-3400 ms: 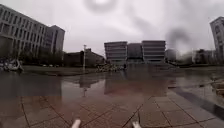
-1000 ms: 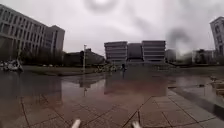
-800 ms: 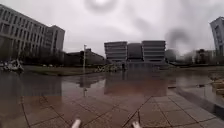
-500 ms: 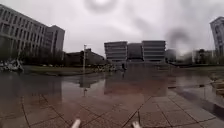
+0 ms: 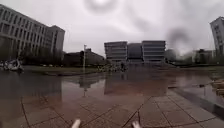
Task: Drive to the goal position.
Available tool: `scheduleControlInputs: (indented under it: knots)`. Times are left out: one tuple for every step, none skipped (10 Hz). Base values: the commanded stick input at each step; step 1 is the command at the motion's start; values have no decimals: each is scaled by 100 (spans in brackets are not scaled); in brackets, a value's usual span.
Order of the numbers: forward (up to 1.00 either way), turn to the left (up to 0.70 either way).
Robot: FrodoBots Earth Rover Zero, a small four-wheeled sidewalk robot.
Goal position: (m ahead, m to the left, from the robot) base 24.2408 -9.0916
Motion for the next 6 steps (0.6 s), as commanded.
scheduleControlInputs:
  knots:
    - [70, -14]
    - [70, -10]
    - [70, 0]
    - [70, 0]
    - [70, 0]
    - [70, 0]
